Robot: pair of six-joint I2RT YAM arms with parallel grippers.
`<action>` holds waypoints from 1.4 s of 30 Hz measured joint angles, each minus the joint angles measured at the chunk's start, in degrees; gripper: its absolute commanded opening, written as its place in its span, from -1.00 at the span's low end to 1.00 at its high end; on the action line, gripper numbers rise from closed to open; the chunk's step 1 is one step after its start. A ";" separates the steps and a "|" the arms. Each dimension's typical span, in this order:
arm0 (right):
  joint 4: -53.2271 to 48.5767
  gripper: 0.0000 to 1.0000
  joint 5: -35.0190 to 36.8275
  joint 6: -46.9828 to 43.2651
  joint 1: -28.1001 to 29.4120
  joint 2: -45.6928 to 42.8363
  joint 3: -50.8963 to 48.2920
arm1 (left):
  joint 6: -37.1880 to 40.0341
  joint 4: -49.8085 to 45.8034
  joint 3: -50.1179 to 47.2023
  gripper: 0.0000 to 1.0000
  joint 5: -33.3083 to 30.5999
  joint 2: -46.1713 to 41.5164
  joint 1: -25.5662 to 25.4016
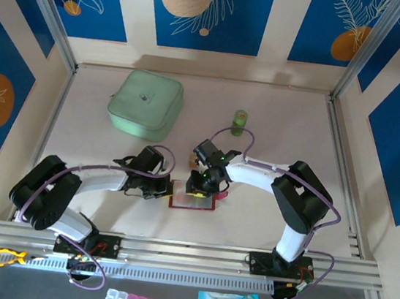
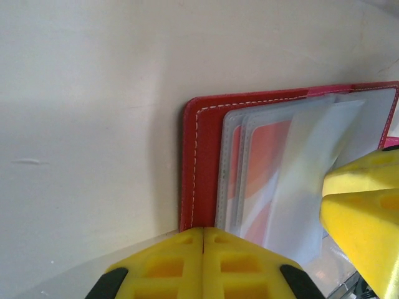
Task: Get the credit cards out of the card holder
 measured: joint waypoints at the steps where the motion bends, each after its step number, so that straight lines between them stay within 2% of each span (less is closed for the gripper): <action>1: 0.17 -0.44 -0.20 -0.11 -0.11 -0.07 -0.31 | 0.24 -0.46 0.31 -0.91 -0.13 0.00 0.00; 10: 3.93 -0.47 -3.21 -0.61 -1.18 -0.20 -2.97 | 0.90 -3.19 1.42 -0.88 -1.16 -0.59 -0.02; 24: 13.60 -0.57 -8.28 0.85 -3.76 -2.51 -9.94 | -2.05 -0.90 3.04 -0.57 0.02 -2.75 -1.68; 42: 18.97 -0.61 -11.67 1.57 -5.35 -2.89 -13.16 | -4.13 0.46 5.22 -0.44 0.33 2.69 -4.17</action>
